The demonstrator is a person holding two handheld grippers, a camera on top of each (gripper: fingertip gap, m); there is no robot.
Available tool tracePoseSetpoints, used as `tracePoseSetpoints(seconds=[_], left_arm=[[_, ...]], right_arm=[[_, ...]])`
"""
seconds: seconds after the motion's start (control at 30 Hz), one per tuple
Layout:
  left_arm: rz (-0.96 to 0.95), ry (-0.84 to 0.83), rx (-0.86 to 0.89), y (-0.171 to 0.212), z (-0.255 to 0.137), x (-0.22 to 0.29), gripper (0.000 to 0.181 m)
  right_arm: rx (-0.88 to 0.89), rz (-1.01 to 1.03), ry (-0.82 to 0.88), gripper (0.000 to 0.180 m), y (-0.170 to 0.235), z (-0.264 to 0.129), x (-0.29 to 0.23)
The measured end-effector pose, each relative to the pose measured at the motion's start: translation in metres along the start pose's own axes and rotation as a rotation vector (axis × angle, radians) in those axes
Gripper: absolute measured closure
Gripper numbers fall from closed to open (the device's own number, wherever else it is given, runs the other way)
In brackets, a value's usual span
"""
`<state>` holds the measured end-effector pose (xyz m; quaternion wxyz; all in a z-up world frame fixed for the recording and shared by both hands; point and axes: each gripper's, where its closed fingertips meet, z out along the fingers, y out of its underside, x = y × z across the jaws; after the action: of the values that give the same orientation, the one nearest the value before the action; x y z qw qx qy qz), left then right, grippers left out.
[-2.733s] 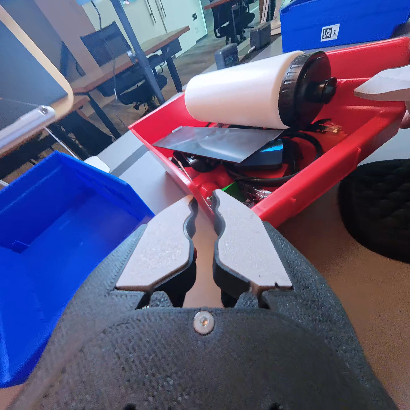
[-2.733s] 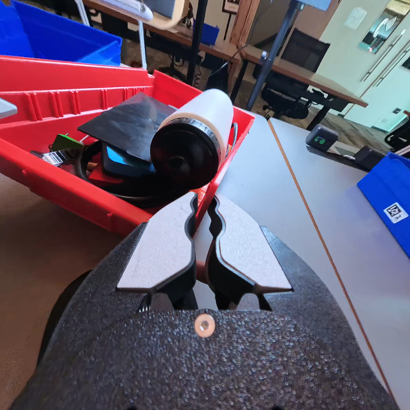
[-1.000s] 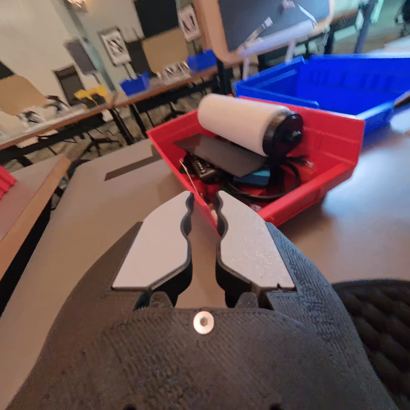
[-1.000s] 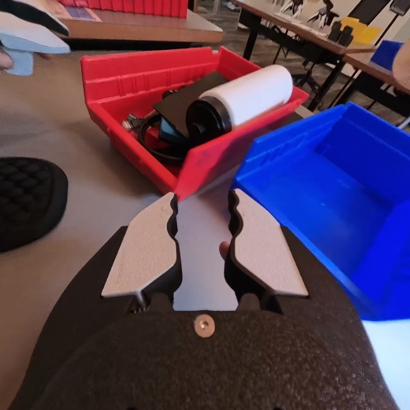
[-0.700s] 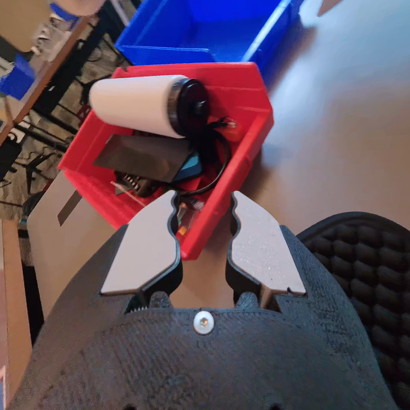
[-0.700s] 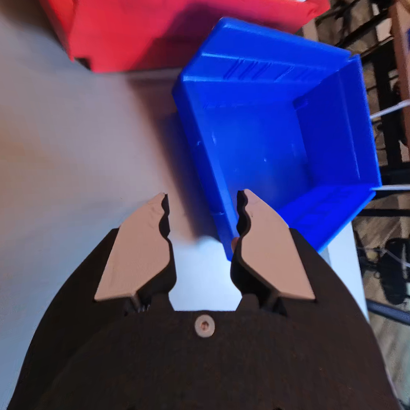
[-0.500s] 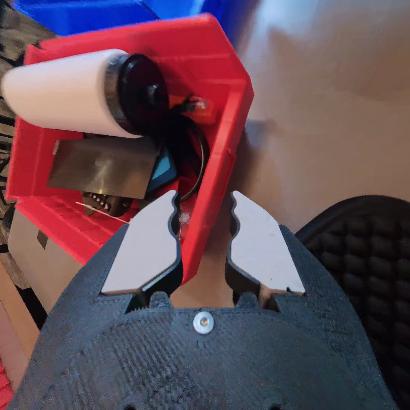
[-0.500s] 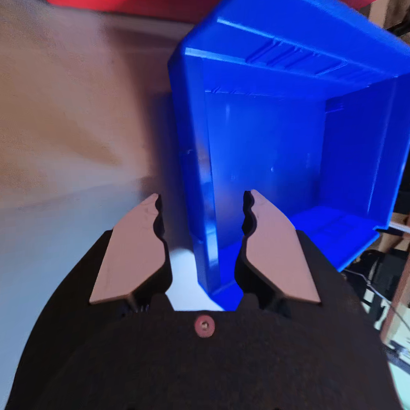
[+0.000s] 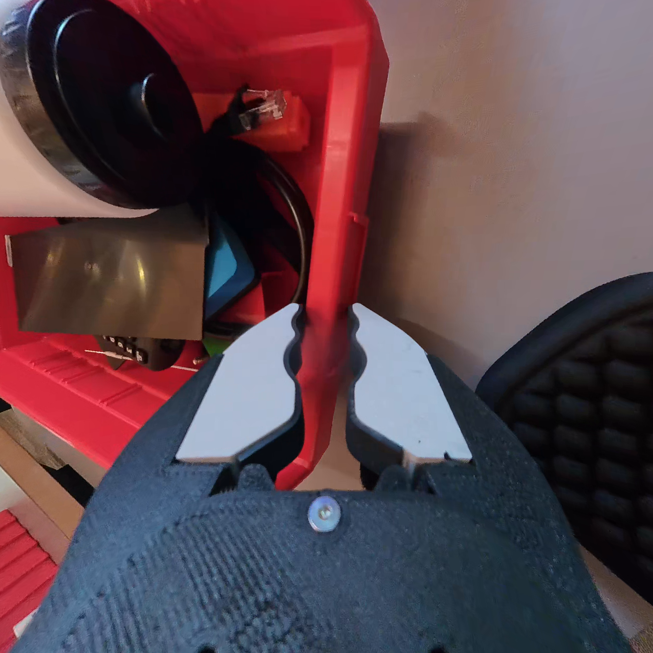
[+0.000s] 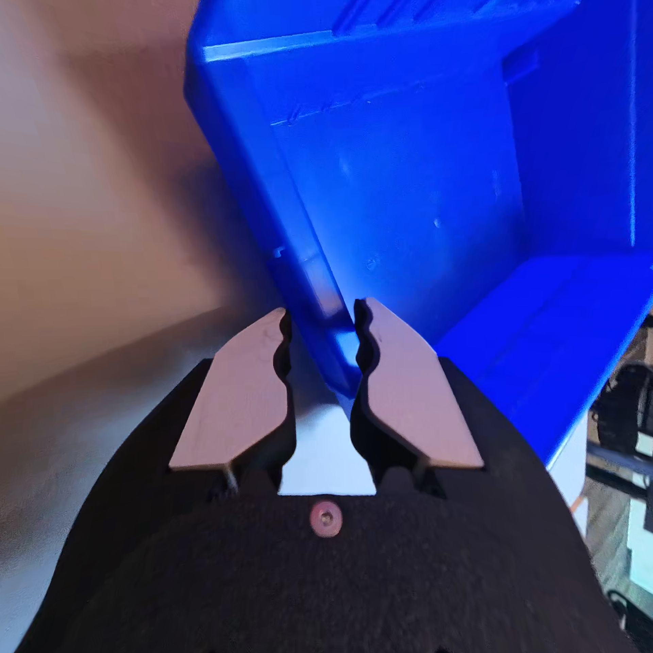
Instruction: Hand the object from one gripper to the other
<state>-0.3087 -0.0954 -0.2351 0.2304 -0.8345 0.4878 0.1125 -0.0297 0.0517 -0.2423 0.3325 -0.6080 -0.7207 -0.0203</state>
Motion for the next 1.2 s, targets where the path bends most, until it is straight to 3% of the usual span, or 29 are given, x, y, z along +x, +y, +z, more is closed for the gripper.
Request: tracePoseSetpoints(seconds=[0.3,0.53,0.7,0.77,0.9,1.0,1.2], left_arm=[[0.046,0.015,-0.041,-0.011,0.003,0.002,0.158],[0.080,0.014,-0.057,-0.022,0.008,0.003,0.155],[0.049,0.097,-0.074,-0.019,0.012,0.009,0.141],[-0.010,0.105,-0.054,-0.019,0.018,0.004,0.152],[-0.084,0.119,0.001,-0.023,0.024,0.004,0.154],[-0.136,0.074,0.022,-0.026,0.028,-0.005,0.154],[-0.206,-0.010,0.030,-0.025,0.043,-0.040,0.153]], right_arm=[[-0.064,0.183,0.174,0.145,0.078,-0.064,-0.020],[-0.161,0.189,0.291,0.146,0.115,-0.054,0.011],[-0.147,0.100,0.295,0.147,0.114,-0.030,0.041],[-0.149,0.058,0.294,0.147,0.115,-0.022,0.054],[-0.143,0.060,0.322,0.146,0.123,-0.011,0.080],[-0.127,0.108,0.362,0.131,0.124,-0.012,0.093],[0.173,0.309,0.417,0.132,0.076,-0.052,0.091]])
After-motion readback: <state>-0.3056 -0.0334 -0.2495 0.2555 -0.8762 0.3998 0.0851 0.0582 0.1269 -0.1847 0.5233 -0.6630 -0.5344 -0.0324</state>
